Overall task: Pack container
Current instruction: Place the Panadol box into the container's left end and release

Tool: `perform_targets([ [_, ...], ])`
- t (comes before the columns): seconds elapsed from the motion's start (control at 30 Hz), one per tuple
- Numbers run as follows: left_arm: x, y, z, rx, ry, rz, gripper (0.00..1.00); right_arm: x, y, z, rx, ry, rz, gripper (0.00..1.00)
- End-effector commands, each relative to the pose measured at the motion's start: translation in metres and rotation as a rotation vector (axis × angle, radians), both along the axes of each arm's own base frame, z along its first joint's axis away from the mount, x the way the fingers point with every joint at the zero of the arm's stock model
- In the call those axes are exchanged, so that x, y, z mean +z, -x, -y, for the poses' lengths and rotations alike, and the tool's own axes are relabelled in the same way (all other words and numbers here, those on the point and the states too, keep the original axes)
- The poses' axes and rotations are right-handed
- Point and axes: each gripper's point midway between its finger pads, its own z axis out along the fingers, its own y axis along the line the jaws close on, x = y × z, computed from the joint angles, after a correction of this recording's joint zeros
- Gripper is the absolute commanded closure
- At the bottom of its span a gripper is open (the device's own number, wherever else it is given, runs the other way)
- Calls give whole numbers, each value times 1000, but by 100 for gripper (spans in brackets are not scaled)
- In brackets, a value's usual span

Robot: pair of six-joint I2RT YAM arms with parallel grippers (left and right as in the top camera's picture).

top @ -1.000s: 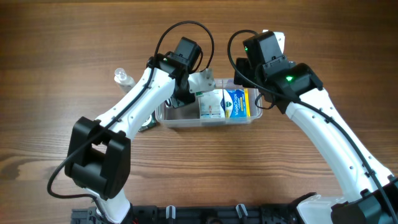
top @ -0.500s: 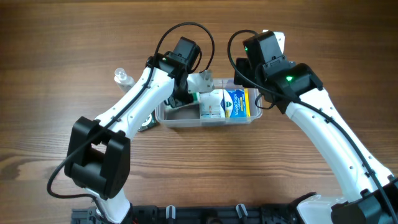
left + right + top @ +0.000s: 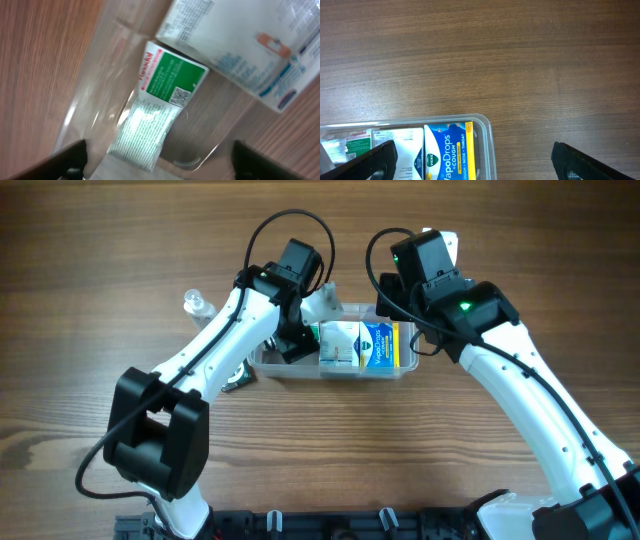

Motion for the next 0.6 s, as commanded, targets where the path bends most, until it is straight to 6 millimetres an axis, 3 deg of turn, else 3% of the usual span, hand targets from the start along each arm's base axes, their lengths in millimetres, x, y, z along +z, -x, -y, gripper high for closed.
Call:
perform_targets([
  [0.0, -4, 2, -1, 195, 45, -30, 68, 0, -3, 1, -9, 11, 7, 0],
  [0.03, -4, 3, -1, 235, 54, -38, 80, 0, -3, 1, -9, 12, 7, 0],
  [0.07, -4, 3, 0, 269, 68, -44, 83, 0, -3, 1, -8, 12, 7, 0],
  [0.27, -15, 10, 16, 294, 154, -115, 89, 0, -3, 1, -9, 12, 7, 0],
  [0.47, -70, 10, 13, 306, 120, -138, 89, 0, -3, 1, -9, 12, 8, 0],
  [0.57, -88, 4, 13, 411, 123, -142, 88, 0, -3, 1, -9, 12, 8, 0],
])
